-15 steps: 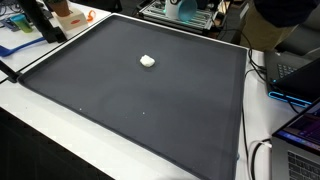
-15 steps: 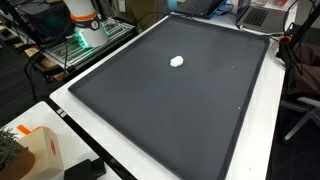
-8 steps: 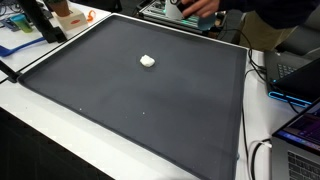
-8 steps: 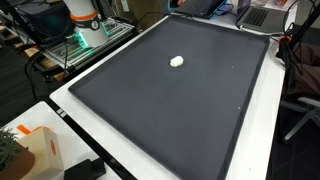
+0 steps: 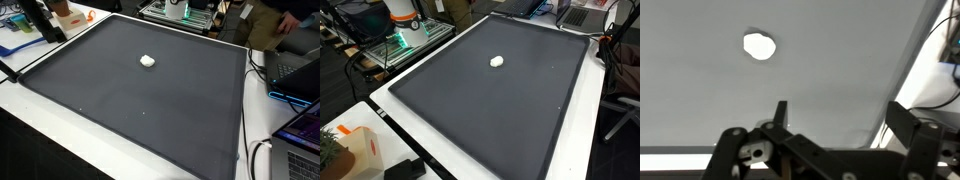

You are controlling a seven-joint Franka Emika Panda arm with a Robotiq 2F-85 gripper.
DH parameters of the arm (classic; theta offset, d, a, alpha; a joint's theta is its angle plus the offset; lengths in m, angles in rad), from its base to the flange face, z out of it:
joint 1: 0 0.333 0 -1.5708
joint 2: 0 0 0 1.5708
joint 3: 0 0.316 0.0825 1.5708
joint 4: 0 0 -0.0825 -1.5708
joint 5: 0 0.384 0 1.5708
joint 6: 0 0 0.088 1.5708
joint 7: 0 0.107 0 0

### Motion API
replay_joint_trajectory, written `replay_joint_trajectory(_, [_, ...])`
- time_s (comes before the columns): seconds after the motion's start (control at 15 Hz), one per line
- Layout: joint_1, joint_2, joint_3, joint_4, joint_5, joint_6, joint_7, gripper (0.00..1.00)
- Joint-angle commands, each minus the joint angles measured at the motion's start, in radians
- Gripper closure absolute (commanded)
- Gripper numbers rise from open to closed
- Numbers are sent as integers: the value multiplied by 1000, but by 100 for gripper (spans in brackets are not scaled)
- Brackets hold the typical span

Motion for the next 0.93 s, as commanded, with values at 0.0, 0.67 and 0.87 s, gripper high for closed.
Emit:
replay_joint_trajectory(0.0, [-69, 88, 36, -54, -175, 201, 146, 0])
replay_joint_trajectory(0.67, [-93, 260, 10, -123, -318, 342, 162, 0])
replay_joint_trajectory(0.87, [-88, 275, 11, -152, -285, 426, 140, 0])
